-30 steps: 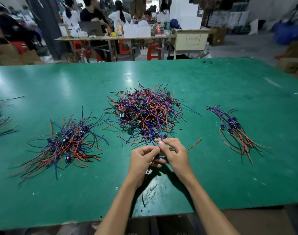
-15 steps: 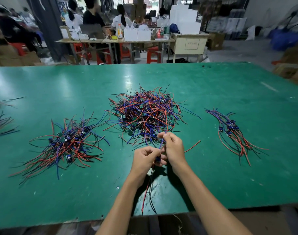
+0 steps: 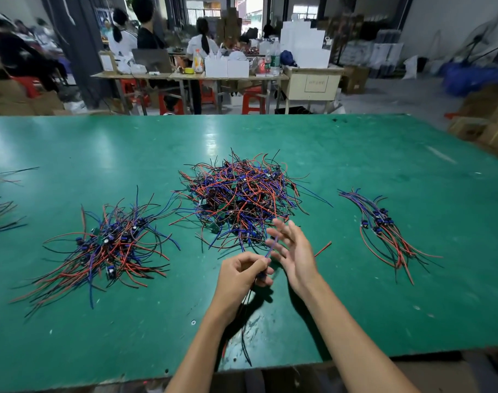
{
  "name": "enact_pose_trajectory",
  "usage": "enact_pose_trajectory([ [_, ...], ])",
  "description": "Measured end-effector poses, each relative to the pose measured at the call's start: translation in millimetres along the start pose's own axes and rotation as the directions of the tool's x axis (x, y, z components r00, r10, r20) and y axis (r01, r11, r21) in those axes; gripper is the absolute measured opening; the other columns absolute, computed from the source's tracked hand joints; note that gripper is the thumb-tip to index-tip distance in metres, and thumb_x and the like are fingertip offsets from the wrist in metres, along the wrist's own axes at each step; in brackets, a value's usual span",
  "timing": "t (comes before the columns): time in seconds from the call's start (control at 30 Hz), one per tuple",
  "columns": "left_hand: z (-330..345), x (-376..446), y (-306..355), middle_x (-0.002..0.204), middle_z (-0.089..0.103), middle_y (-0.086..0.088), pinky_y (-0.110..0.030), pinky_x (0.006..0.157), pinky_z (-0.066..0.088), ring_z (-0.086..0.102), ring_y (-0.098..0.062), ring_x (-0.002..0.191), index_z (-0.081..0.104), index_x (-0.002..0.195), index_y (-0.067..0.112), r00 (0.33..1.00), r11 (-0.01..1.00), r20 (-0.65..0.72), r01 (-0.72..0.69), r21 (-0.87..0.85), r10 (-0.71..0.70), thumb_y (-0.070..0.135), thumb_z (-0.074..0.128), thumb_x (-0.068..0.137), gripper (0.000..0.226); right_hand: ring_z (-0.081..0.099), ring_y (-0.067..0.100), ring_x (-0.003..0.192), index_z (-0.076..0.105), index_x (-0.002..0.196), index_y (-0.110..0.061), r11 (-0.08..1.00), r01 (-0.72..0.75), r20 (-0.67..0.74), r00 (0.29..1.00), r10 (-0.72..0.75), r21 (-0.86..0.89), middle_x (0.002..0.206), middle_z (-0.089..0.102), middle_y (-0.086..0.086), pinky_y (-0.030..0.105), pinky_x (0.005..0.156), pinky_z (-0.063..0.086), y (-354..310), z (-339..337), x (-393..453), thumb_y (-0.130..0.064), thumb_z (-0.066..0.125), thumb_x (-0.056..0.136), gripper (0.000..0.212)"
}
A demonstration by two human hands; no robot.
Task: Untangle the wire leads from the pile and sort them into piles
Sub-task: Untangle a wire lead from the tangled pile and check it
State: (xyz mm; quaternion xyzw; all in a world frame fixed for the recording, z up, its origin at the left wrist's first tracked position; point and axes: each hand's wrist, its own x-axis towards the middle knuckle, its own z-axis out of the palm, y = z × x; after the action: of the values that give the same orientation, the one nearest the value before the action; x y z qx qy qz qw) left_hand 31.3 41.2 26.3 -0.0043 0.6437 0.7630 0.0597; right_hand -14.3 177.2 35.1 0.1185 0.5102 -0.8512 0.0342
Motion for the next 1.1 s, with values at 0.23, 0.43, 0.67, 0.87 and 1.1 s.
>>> enact_pose_trajectory([
  [0.23,3,1,1,0.087,0.077,-0.013,-0.022,0.06,0.053,0.07,-0.019,0.068,0.075,0.103,0.005,0.996,0.999,0.088,-0.031,0.024,0.029,0.01,0.064,0.097,0.013,0.068,0.013,0.066,0.08,0.094,-0.017,0.869,0.27,0.26,0.95,-0.171,-0.415,0.079,0.075,0.005,0.02,0.061,0.054,4,-32,-17,-0.039,0.069,0.087,0.026],
  [0.43,-9,2,9,0.092,0.076,-0.016,-0.022,0.066,0.058,0.073,-0.02,0.069,0.069,0.117,0.0,0.991,0.998,0.118,0.063,-0.009,-0.061,-0.003,0.069,0.089,0.028,0.073,0.016,0.07,0.077,0.098,-0.014,0.95,0.215,0.038,0.977,-0.212,-0.227,0.076,0.075,0.007,0.02,0.062,0.057,6,-39,-14,-0.026,0.068,0.093,0.016],
  [0.67,-32,-4,15,0.087,0.075,-0.023,-0.019,0.052,0.054,0.064,-0.015,0.053,0.074,0.099,-0.001,0.996,0.99,0.057,0.057,0.132,-0.065,0.011,0.069,0.092,0.015,0.071,0.013,0.064,0.075,0.099,-0.009,0.966,0.232,-0.082,0.967,-0.242,-0.118,0.075,0.075,0.005,0.018,0.057,0.055,5,-41,-17,-0.034,0.073,0.083,0.03],
  [0.87,-32,-5,9,0.082,0.075,-0.016,-0.018,0.053,0.051,0.064,-0.015,0.056,0.078,0.095,0.003,0.999,0.992,-0.037,0.024,0.12,-0.019,0.014,0.072,0.091,0.013,0.072,0.016,0.065,0.076,0.094,-0.006,0.968,0.225,-0.074,0.97,-0.233,-0.112,0.076,0.076,0.011,0.019,0.059,0.056,6,-45,-14,-0.036,0.076,0.081,0.033],
  [1.1,-34,-7,6,0.082,0.077,-0.014,-0.02,0.067,0.056,0.07,-0.014,0.067,0.08,0.101,0.008,0.997,0.98,-0.046,-0.049,0.194,0.059,0.007,0.077,0.086,0.015,0.073,0.016,0.077,0.075,0.104,-0.006,0.972,0.228,-0.029,0.973,-0.229,-0.053,0.086,0.077,0.011,0.019,0.069,0.058,4,-48,-17,-0.027,0.074,0.083,0.031],
])
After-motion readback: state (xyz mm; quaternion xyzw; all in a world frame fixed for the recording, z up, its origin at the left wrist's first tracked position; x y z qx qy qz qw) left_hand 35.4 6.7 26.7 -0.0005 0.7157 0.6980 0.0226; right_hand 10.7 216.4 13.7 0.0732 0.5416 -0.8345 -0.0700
